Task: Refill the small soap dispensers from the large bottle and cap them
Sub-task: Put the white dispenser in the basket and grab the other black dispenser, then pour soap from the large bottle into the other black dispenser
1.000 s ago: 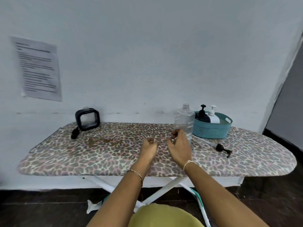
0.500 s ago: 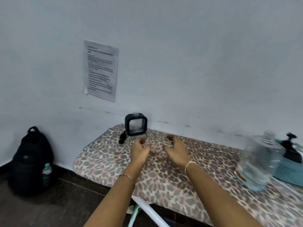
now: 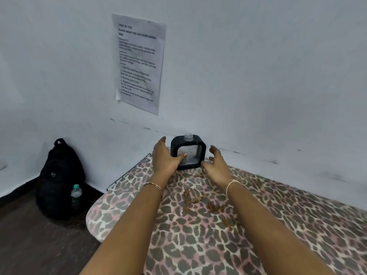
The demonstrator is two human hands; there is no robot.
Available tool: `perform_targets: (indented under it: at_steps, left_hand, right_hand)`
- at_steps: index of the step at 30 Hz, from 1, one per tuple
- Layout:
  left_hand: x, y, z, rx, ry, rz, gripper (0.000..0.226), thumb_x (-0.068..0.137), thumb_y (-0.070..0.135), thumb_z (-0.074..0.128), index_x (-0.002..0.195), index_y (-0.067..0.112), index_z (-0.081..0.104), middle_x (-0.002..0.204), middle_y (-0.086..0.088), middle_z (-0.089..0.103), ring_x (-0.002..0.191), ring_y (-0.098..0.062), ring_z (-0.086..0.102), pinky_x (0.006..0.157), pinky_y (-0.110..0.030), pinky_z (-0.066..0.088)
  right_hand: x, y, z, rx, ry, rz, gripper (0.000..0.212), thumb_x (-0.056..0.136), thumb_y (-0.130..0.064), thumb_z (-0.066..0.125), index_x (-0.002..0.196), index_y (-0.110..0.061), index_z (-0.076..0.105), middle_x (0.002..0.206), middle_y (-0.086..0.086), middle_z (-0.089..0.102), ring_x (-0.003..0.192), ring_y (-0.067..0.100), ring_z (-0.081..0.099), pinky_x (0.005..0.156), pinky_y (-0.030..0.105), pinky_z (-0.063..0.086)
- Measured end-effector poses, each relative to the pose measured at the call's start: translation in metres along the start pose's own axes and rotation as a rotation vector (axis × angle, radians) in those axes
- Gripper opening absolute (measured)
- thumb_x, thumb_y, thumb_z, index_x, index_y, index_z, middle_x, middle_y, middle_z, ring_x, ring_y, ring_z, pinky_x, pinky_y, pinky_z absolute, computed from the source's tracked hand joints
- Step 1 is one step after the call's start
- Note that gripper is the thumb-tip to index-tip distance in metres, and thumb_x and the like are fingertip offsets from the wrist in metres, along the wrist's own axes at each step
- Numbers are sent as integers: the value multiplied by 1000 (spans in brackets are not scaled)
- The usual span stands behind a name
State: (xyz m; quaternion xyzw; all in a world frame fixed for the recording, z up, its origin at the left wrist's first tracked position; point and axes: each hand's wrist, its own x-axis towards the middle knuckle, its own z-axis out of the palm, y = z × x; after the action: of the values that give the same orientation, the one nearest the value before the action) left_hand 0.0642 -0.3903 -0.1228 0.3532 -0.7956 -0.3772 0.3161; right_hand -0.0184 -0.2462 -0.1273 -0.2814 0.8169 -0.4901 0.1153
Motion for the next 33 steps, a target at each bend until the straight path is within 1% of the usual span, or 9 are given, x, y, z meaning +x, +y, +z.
perform_targets:
  at_steps: [2,6,9,13,17,23,26,30,33]
  left_hand:
    - [5,-4,5,8,-36,-4,97,70,39,83,146,13,29,148,-7,40,137,-27,37,111,-42,35]
    - [7,-5,8,-66,-87,19,74,78,31,78,140,15,41,136,-4,56,125,-22,52,100,-30,40]
    - [2,-4,4,-56,-60,44,69,76,32,79,135,15,47,131,-4,60,121,-21,55,101,-33,42]
    - [-11,6,-3,-55,-45,74,68,74,38,79,132,16,50,128,-1,62,118,-19,57,100,-34,44]
    - [-38,21,-10,-108,-90,86,71,73,41,79,132,16,50,129,-1,61,118,-18,58,101,-35,45]
    - [-100,39,-4,-182,-269,115,72,72,37,81,132,13,49,128,-2,61,116,-18,59,100,-36,49]
    - [-136,49,5,-201,-345,137,74,71,36,82,132,12,49,129,-3,60,117,-18,58,100,-36,48]
    - [-179,61,16,-265,-428,134,76,71,34,82,133,10,47,130,-5,59,119,-20,57,101,-40,48]
    - [-206,71,26,-291,-485,141,75,72,29,82,135,9,45,130,-5,59,118,-19,57,99,-32,49]
  right_hand:
    - [5,3,5,40,-5,-3,66,95,-10,51,152,-15,18,156,2,29,139,23,36,112,43,36]
    - [7,5,10,48,-13,-48,58,94,-4,48,147,-17,28,147,1,41,131,20,45,107,42,42]
    - [4,6,11,37,19,-67,57,93,-3,47,146,-15,31,145,3,46,127,21,49,104,44,43]
    - [-6,4,6,77,78,-63,55,93,-2,49,145,-12,34,142,2,48,114,17,55,93,29,48]
    - [-35,3,-8,118,203,-62,56,90,-16,62,140,-14,39,136,3,53,120,21,55,103,40,46]
    - [-101,12,-49,147,324,-81,61,84,-26,74,136,-16,44,128,3,57,117,16,55,102,35,47]
    - [-136,22,-75,54,336,-87,62,83,-31,75,134,-14,44,128,2,57,118,16,54,97,24,44]
    - [-177,33,-106,-28,333,-91,65,84,-27,74,138,-12,40,135,4,53,124,18,51,102,28,44]
    - [-204,43,-122,-21,348,-75,67,85,-25,73,140,-11,39,138,4,52,127,18,49,102,25,41]
